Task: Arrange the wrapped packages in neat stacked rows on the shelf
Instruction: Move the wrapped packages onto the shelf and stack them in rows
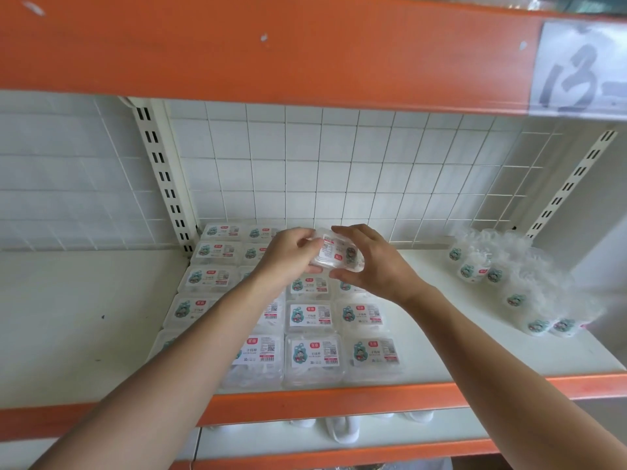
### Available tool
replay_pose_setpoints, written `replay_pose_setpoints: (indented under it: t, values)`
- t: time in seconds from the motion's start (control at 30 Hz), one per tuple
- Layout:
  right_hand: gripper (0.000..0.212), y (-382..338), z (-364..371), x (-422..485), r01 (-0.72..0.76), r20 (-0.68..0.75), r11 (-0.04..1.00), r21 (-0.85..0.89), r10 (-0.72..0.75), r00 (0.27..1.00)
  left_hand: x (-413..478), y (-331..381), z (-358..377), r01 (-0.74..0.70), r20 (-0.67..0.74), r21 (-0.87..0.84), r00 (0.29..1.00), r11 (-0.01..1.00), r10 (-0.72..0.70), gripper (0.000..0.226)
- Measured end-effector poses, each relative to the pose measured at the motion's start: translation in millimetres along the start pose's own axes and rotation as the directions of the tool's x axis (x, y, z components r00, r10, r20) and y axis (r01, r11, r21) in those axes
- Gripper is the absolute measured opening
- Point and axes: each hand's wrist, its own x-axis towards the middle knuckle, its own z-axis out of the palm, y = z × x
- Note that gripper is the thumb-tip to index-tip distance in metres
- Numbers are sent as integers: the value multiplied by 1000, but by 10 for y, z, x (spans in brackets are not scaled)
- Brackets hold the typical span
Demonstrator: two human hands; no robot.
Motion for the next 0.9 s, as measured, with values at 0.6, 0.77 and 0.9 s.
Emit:
replay_pose_setpoints:
  t: [0.6, 0.77, 0.9]
  values:
    - [28, -116, 51, 178, -391, 28, 771, 503, 437, 899, 68, -83, -121, 83, -33, 51, 996, 995, -81, 34]
    - [40, -37, 34, 196, -459, 38, 762, 456, 499, 866, 86, -81, -106, 75, -38, 54, 997, 996, -73, 22]
    - [67, 26, 51, 168, -160, 9, 985, 56, 160, 987, 161, -26, -165, 39, -69, 224, 997, 974, -24, 14]
